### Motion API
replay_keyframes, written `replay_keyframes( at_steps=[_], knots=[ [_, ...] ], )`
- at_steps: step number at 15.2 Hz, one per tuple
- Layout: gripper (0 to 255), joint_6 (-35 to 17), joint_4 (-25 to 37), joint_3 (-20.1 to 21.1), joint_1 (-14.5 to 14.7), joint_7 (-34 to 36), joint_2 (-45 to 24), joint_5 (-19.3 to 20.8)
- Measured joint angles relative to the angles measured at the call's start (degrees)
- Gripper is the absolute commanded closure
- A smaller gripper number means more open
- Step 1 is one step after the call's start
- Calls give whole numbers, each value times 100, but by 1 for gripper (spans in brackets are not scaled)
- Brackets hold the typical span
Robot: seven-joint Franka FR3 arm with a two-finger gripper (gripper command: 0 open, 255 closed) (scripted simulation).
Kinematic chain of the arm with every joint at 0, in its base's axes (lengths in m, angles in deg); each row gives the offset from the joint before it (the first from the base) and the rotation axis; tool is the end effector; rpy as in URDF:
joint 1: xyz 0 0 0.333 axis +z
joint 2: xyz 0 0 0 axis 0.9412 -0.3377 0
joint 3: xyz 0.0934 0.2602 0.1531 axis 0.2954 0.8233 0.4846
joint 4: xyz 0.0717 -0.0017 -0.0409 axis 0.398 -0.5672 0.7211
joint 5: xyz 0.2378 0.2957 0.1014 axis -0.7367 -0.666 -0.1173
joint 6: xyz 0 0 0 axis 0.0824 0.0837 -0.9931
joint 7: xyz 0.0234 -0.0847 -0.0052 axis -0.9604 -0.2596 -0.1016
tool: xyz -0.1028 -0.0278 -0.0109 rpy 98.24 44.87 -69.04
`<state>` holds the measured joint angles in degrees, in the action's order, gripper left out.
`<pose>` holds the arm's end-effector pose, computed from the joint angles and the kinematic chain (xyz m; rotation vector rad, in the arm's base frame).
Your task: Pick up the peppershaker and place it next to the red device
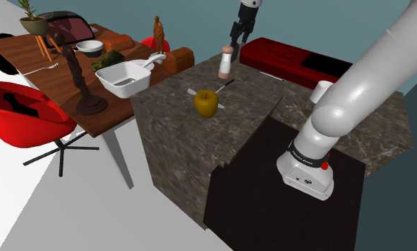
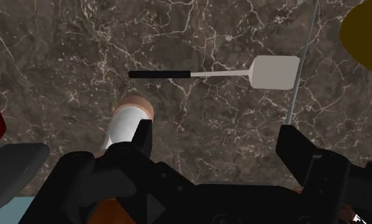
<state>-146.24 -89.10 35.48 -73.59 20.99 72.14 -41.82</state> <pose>0.4633 -0.2091 0.4854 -3.1324 0.0519 -0.1836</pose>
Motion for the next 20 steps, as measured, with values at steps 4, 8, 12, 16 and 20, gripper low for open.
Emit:
replay_keyframes(
  at_steps=[4,8,12,16,20],
  knots=[
    [0,-245,599,-281,-78,-662,-845,-404],
    [0,-306,1381,-410,-229,-1252,-1729,-902],
    [0,-333,2150,-408,-478,-1742,-2583,-1381],
    [0,-553,2122,-370,-520,-1843,-2789,-1507],
    [0,-740,2067,-334,-540,-1899,-2937,-1595]
  ],
)
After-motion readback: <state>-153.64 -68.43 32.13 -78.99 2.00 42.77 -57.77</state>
